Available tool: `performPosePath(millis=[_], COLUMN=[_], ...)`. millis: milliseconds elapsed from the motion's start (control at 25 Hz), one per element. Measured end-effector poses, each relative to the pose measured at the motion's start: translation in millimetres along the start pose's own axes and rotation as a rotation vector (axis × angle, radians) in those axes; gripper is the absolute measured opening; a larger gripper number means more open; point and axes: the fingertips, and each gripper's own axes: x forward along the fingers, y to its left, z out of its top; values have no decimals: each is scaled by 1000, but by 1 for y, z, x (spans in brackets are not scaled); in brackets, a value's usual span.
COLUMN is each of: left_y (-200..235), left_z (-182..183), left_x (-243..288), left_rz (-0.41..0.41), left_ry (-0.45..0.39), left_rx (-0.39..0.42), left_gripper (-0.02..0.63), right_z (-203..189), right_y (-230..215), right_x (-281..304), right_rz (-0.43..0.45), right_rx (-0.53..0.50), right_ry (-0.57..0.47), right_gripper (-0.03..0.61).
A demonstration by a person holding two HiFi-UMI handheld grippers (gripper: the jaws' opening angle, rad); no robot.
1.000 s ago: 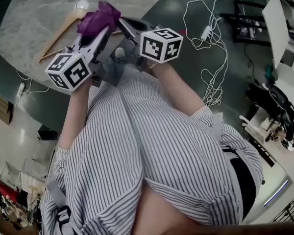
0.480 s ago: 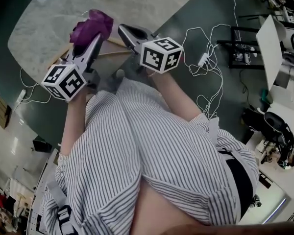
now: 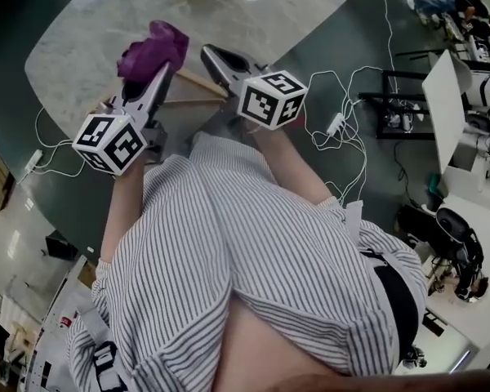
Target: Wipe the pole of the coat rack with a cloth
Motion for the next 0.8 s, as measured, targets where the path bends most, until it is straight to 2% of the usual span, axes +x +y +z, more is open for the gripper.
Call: performPosePath(millis=[160, 280, 520, 800], left_y=[6, 12, 20, 20], left_z=[7, 11, 14, 12], left_x=[-11, -24, -23, -33], left_rz=[4, 7, 9, 10], left_ry=[-23, -35, -42, -37], left_rx=[5, 8, 4, 1], left_gripper=[80, 80, 80, 80], right_z=[7, 8, 7, 1], right_y=[17, 37, 42, 52], right_x=[2, 4, 14, 17], right_rz=[65, 104, 118, 108], right_rx=[13, -26, -115, -144], right_ry=[-85, -123, -95, -76], right_gripper=[14, 14, 14, 14])
